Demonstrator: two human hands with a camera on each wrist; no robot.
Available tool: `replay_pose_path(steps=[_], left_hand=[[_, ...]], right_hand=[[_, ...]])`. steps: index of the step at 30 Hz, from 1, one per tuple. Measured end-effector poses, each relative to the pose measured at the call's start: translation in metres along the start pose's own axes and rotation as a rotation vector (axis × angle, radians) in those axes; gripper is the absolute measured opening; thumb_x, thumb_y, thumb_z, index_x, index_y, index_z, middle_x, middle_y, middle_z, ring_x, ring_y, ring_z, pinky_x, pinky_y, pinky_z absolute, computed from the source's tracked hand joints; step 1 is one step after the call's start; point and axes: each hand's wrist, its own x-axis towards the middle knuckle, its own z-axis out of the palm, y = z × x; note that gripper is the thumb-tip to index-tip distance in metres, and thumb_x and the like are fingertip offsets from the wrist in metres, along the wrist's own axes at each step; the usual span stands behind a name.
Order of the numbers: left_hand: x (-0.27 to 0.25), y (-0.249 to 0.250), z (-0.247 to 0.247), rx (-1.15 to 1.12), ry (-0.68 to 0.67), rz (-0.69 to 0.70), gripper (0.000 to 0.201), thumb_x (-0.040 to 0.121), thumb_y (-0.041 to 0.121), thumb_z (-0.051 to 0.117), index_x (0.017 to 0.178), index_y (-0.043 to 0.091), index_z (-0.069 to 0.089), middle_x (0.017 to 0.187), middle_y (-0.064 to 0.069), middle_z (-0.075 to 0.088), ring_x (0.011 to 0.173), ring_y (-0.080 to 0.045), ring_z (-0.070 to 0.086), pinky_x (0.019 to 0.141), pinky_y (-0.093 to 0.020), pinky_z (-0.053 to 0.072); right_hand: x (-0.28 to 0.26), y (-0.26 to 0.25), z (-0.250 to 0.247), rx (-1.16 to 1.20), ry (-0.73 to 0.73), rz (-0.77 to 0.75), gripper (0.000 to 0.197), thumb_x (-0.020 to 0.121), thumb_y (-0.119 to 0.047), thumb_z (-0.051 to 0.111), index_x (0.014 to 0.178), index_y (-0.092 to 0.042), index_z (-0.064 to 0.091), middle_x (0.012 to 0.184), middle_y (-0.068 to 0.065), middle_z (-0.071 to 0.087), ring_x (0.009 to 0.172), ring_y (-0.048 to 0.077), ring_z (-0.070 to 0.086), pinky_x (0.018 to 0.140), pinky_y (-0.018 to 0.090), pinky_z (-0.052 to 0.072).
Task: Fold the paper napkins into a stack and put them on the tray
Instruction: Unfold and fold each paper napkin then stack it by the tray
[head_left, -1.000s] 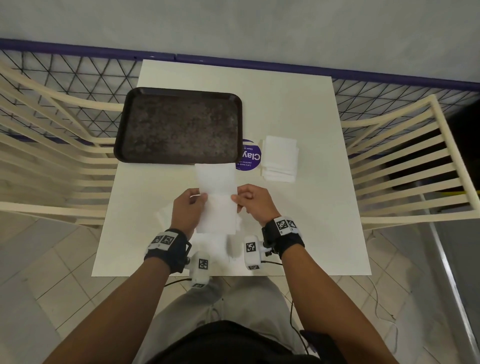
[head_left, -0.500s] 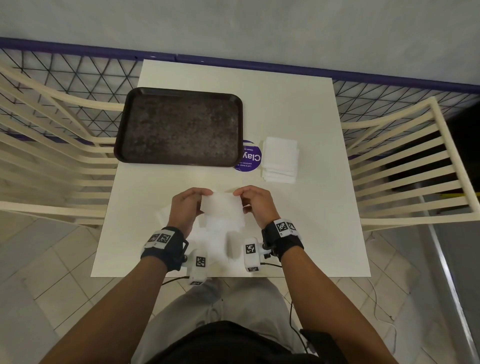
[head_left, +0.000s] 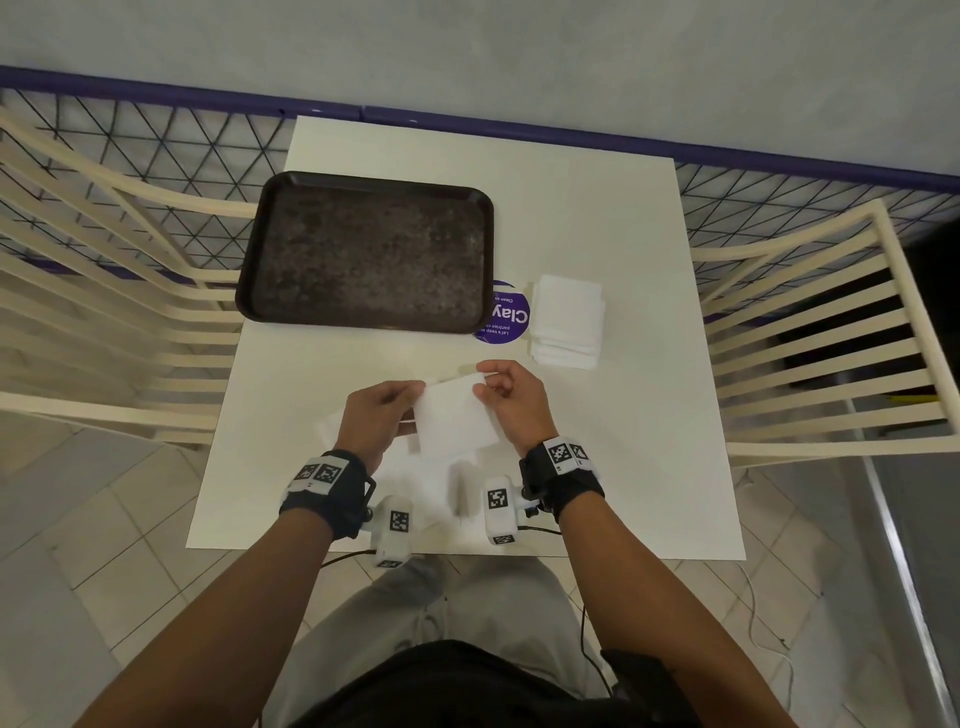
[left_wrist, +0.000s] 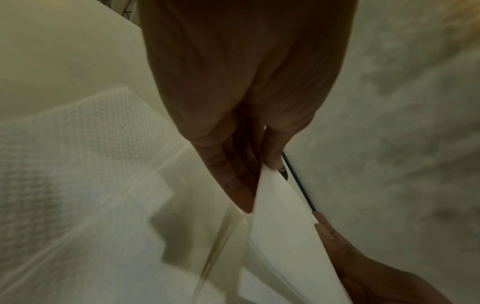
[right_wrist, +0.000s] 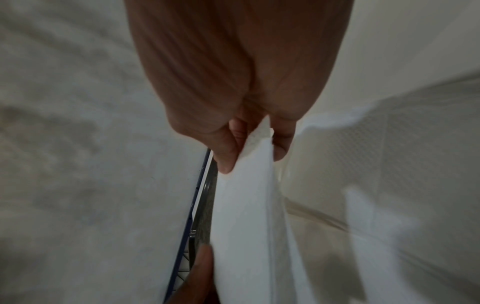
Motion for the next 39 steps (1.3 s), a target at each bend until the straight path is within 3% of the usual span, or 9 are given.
replay_pose_path(steps=[4,7,13,18,23,29,32,35,39], left_hand=[[-0.001,0.001,0.0,-0.008,0.004,0.009,0.008,0.095,0.008,0.073,0.099,0.005,0.079,0.1,-0.013,0.079,0.094,-0.031,0.076,0.082,-0.039,0.064],[0.0,0.001,0.0,-0.046,0.018,0.023,0.006,0.091,0.005,0.077,0.096,0.006,0.079,0.096,-0.011,0.079,0.092,-0.028,0.076,0.085,-0.04,0.064],[0.0,-0.002,-0.001,-0.034,0.012,0.048,0.013,0.089,0.008,0.079,0.102,0.008,0.081,0.101,-0.009,0.08,0.098,-0.027,0.076,0.089,-0.038,0.062],[-0.001,-0.003,-0.001,0.049,-0.006,0.084,0.005,0.092,0.009,0.077,0.095,0.011,0.08,0.094,-0.006,0.079,0.092,-0.024,0.073,0.089,-0.04,0.062],[-0.002,-0.002,0.0,0.086,-0.028,0.1,0.011,0.09,0.004,0.077,0.097,0.013,0.078,0.09,-0.003,0.077,0.088,-0.019,0.07,0.091,-0.042,0.06],[0.0,0.0,-0.005,0.112,-0.01,0.112,0.009,0.095,0.018,0.074,0.099,0.014,0.081,0.099,-0.004,0.08,0.102,-0.031,0.073,0.094,-0.047,0.061],[0.001,-0.002,-0.008,0.187,0.024,0.163,0.008,0.097,0.021,0.072,0.096,0.018,0.079,0.098,0.002,0.079,0.099,-0.026,0.072,0.09,-0.045,0.062],[0.0,-0.003,-0.009,0.293,0.109,0.278,0.009,0.1,0.023,0.067,0.094,0.021,0.073,0.099,0.007,0.075,0.097,-0.014,0.068,0.086,-0.035,0.057],[-0.006,-0.004,0.001,0.446,0.118,0.41,0.009,0.105,0.02,0.057,0.096,0.018,0.06,0.094,0.009,0.068,0.085,-0.003,0.062,0.072,-0.018,0.046]], right_hand=[[0.002,-0.002,0.001,-0.018,0.001,0.008,0.026,0.088,-0.019,0.075,0.112,-0.027,0.07,0.084,-0.001,0.068,0.085,0.017,0.066,0.091,0.037,0.055],[0.001,-0.002,0.001,-0.029,-0.029,0.012,0.036,0.081,-0.029,0.083,0.115,-0.028,0.069,0.076,-0.009,0.057,0.077,0.012,0.058,0.086,0.034,0.053],[0.003,0.002,0.0,-0.064,-0.01,-0.005,0.027,0.081,-0.023,0.083,0.107,-0.026,0.074,0.066,-0.016,0.053,0.074,0.012,0.058,0.087,0.041,0.057],[0.001,-0.016,0.006,-0.247,-0.102,-0.085,0.034,0.085,-0.04,0.078,0.116,-0.028,0.07,0.105,-0.009,0.068,0.098,0.009,0.063,0.083,0.019,0.047],[0.005,-0.022,0.024,-0.462,-0.168,-0.141,0.01,0.085,-0.044,0.076,0.087,-0.034,0.075,0.105,-0.011,0.074,0.101,0.013,0.065,0.098,0.05,0.048],[0.007,-0.027,0.029,-0.457,-0.198,-0.118,0.008,0.088,-0.043,0.071,0.083,-0.037,0.072,0.102,-0.012,0.073,0.099,0.014,0.065,0.099,0.052,0.046],[0.005,-0.03,0.024,-0.45,-0.213,-0.112,0.012,0.092,-0.038,0.07,0.093,-0.029,0.076,0.103,-0.01,0.074,0.1,0.012,0.064,0.098,0.044,0.048],[0.007,-0.029,0.008,-0.359,-0.188,-0.109,0.012,0.093,-0.027,0.071,0.097,-0.017,0.078,0.09,-0.006,0.073,0.084,0.009,0.064,0.082,0.025,0.048],[0.009,-0.024,0.001,-0.263,-0.11,-0.086,0.006,0.092,-0.024,0.072,0.089,-0.021,0.077,0.075,-0.008,0.071,0.065,0.006,0.065,0.069,0.018,0.049]])
